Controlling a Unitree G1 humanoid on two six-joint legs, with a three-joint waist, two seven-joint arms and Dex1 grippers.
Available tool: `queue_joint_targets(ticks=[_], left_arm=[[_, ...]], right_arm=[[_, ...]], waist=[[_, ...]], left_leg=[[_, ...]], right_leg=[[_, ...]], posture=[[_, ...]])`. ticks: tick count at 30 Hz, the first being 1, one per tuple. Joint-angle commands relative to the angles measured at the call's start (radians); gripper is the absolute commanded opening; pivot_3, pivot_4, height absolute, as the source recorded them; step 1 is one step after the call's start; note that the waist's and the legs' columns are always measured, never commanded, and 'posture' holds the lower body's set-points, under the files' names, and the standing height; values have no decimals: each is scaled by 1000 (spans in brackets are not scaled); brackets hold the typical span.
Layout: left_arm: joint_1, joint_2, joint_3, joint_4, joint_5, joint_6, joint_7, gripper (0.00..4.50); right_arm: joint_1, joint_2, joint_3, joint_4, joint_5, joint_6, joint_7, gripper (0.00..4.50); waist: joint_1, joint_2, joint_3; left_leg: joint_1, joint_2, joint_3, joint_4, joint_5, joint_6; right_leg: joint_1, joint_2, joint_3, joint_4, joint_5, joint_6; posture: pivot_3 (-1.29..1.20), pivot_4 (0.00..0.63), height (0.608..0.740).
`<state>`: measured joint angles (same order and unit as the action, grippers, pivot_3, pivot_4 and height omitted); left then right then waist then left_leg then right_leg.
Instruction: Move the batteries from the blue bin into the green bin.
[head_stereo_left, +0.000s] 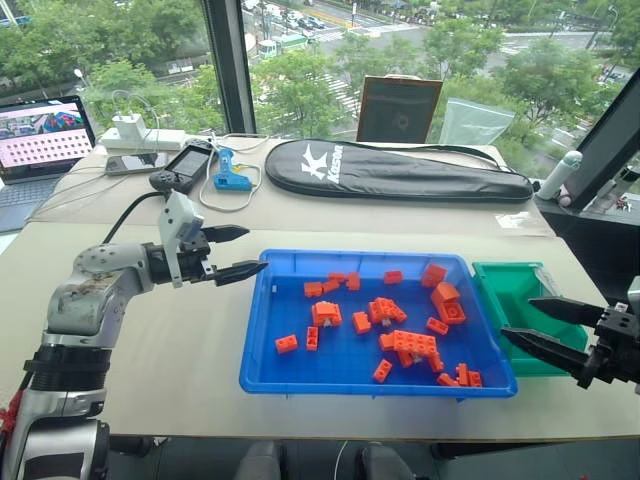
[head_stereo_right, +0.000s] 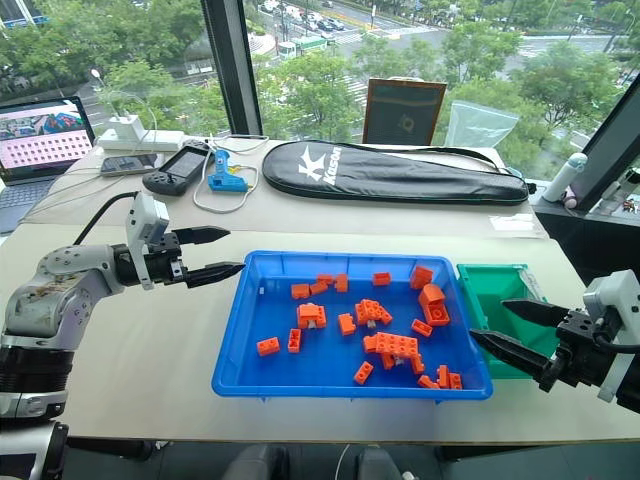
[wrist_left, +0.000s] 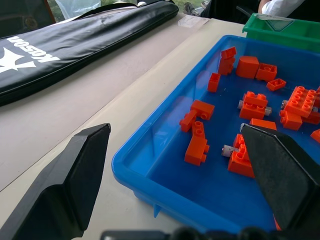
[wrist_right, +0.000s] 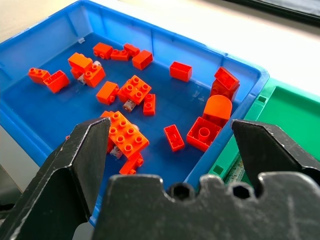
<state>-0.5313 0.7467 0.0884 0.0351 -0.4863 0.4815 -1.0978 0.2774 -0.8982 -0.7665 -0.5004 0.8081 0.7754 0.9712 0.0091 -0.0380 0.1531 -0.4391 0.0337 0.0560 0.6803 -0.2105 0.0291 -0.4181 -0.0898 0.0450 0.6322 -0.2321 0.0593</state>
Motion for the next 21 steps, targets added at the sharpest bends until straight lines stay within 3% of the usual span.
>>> queue_joint_targets(ticks=[1,5,17,21], left_arm=[[-56,26,-6,27,1,-3,-47,4500],[-107,41,8,53,-81,93,-124,4500],[-208,57,-87,92,19,57,-172,4500],[-380,1,-115,117,-38,230,-163,4500]], right_arm=[[1,-21,-32,-10,11,13,-11,4472],[27,-19,-37,-24,10,28,-25,4472],[52,-6,-61,-74,-1,25,-87,4472],[36,-29,-52,-132,-15,55,-157,4472]], waist=[[0,0,0],[1,0,0],[1,0,0],[4,-1,0]], left_leg=[[0,0,0,0,0,0],[0,0,0,0,0,0],[0,0,0,0,0,0],[-1,0,0,0,0,0]], right_leg=[[0,0,0,0,0,0],[0,0,0,0,0,0],[0,0,0,0,0,0],[0,0,0,0,0,0]], posture=[[0,150,734],[0,150,734],[0,150,734],[0,150,734]])
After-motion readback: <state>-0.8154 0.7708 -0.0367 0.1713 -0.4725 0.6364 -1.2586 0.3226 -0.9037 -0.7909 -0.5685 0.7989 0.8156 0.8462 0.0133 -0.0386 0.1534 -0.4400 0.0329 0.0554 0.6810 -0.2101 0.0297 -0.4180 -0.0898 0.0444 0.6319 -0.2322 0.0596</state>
